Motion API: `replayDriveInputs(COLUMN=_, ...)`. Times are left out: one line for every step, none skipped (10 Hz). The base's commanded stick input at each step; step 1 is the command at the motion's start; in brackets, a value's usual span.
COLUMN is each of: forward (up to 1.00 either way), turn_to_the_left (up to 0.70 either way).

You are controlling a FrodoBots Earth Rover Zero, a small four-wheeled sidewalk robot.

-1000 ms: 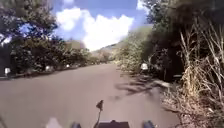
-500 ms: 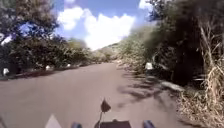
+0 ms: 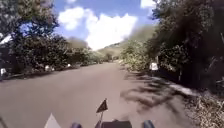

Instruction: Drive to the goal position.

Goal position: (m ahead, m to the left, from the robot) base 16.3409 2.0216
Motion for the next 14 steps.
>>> replayDriveInputs(forward=0.7, turn_to_the_left=0.0)
replayDriveInputs(forward=0.7, turn_to_the_left=0.0)
replayDriveInputs(forward=0.7, turn_to_the_left=0.0)
replayDriveInputs(forward=0.7, turn_to_the_left=0.0)
replayDriveInputs(forward=0.7, turn_to_the_left=0.0)
replayDriveInputs(forward=0.7, turn_to_the_left=0.0)
replayDriveInputs(forward=0.7, turn_to_the_left=0.0)
replayDriveInputs(forward=0.7, turn_to_the_left=0.0)
replayDriveInputs(forward=0.7, turn_to_the_left=0.0)
replayDriveInputs(forward=0.7, turn_to_the_left=-0.17)
replayDriveInputs(forward=0.7, turn_to_the_left=-0.27)
replayDriveInputs(forward=0.7, turn_to_the_left=-0.19)
replayDriveInputs(forward=0.7, turn_to_the_left=-0.11)
replayDriveInputs(forward=0.7, turn_to_the_left=-0.02)
